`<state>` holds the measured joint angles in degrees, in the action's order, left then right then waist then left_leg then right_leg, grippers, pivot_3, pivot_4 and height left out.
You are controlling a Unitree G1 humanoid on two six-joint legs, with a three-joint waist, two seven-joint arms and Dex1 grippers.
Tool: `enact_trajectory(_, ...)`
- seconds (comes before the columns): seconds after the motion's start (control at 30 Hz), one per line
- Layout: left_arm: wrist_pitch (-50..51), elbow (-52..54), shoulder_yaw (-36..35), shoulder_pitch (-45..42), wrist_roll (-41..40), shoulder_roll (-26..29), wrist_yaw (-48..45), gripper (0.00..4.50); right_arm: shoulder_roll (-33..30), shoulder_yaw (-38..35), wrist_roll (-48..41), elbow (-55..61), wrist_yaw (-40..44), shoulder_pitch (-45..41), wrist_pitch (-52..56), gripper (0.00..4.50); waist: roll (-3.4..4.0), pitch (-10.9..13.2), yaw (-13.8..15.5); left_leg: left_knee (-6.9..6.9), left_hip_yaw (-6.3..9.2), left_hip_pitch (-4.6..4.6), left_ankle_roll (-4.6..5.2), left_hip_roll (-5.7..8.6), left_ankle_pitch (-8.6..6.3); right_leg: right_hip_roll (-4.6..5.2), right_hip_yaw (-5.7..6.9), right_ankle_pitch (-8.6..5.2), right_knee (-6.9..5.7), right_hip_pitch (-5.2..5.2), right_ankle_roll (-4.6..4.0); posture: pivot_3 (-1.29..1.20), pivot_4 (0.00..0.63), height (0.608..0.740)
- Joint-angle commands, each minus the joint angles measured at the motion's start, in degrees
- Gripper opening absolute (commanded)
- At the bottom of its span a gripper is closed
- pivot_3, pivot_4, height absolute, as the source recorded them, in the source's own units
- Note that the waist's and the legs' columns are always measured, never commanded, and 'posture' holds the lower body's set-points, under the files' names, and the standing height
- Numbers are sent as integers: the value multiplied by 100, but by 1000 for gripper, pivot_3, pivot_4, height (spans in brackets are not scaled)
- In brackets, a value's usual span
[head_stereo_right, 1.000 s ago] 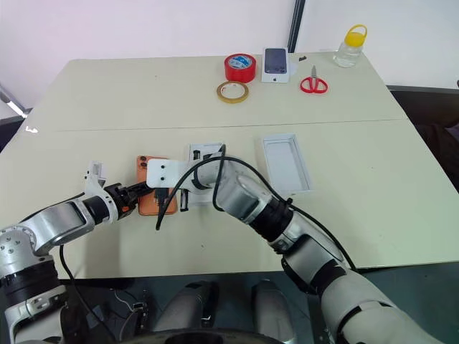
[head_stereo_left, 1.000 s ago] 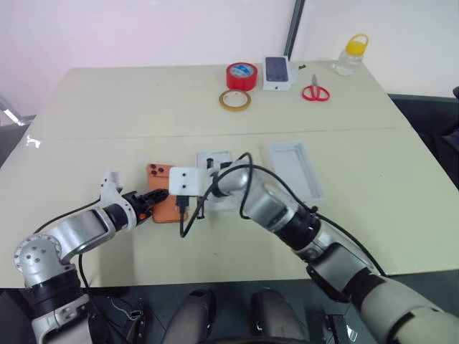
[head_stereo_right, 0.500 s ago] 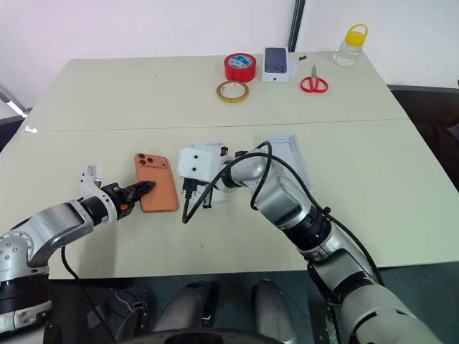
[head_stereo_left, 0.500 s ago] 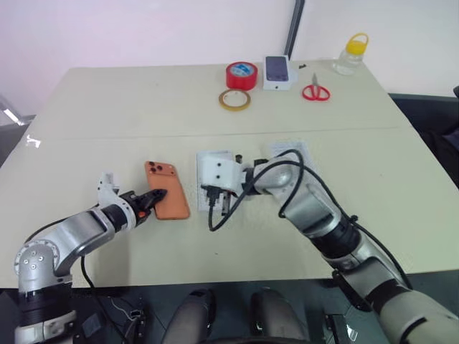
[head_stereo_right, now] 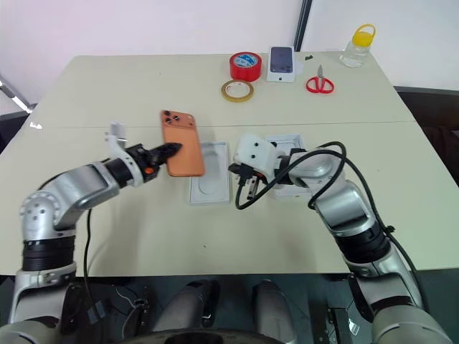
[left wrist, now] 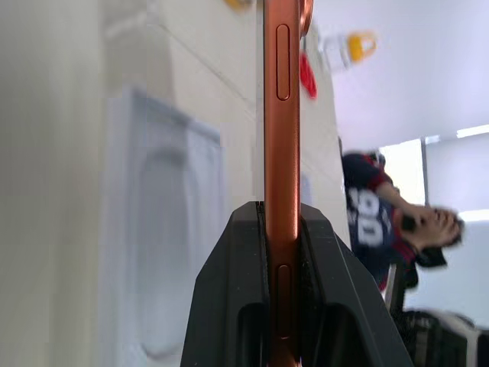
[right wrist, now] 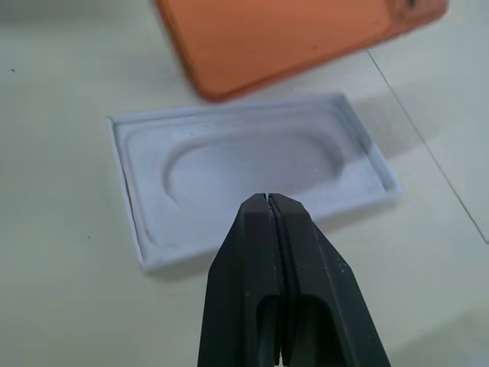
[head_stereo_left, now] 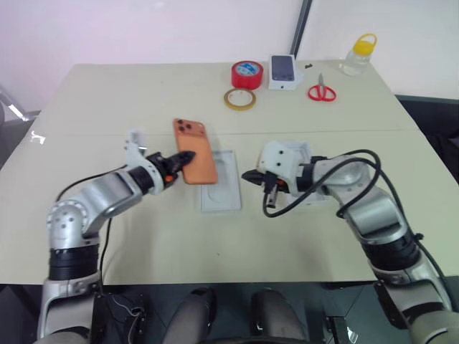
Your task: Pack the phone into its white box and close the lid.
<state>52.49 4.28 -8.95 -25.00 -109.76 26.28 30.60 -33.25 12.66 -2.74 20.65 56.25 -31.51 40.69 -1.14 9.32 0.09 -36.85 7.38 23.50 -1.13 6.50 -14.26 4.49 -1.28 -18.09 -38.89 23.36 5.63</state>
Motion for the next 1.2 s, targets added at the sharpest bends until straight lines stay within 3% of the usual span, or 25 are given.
enact_trajectory(0.03, 107, -169, 205, -208, 259, -25, -203, 32, -132, -248, -207, 279, -110, 76, -92, 0, 0, 0, -30, -1, 0, 0, -2, 0, 1, 0, 0, 0, -8, 1, 0, 0, 150, 740)
enact_trajectory(0.5, 633, -676, 391, -390, 705, -234, -637, 32, -345, -262, -347, 239, -486, 269, -117, 0, -1, 1, -71, -6, 1, 1, -4, 1, 3, 1, 1, 0, -13, 2, 0, 0, 150, 740)
enact_trajectory(0.63, 778, -621, 454, -370, 880, -241, -671, 1763, -347, -201, -340, 188, -523, 244, -153, 0, -1, 1, -66, -6, 1, 1, -4, 2, 3, 2, 1, 0, -13, 1, 0, 0, 150, 740)
enact_trajectory(0.67, 791, -596, 444, -360, 891, -229, -673, 2431, -346, -189, -346, 185, -527, 229, -150, 0, -1, 1, -66, -6, 1, 1, -4, 2, 3, 2, 1, 0, -13, 1, 0, 0, 150, 740)
enact_trajectory(0.73, 822, -543, 424, -351, 938, -181, -695, 3190, -350, -178, -366, 187, -530, 218, -148, 0, -1, 1, -68, -6, 1, 1, -4, 2, 3, 2, 0, 0, -13, 1, 0, 0, 150, 740)
enact_trajectory(0.97, 1235, -20, 506, -469, 1525, 392, -1206, 3190, -379, -90, -338, 104, -552, 216, -220, 0, -1, 1, -71, -5, 1, 1, -4, 1, 3, 1, 0, 0, -13, 1, 0, 0, 150, 740)
enact_trajectory(1.2, 1534, 632, 688, -631, 2828, 1266, -2361, 3190, -369, 2, -303, -6, -599, 163, -311, 0, 0, 2, -78, -3, 1, 1, -4, 2, 3, 1, 0, 0, -11, 1, 0, 0, 150, 740)
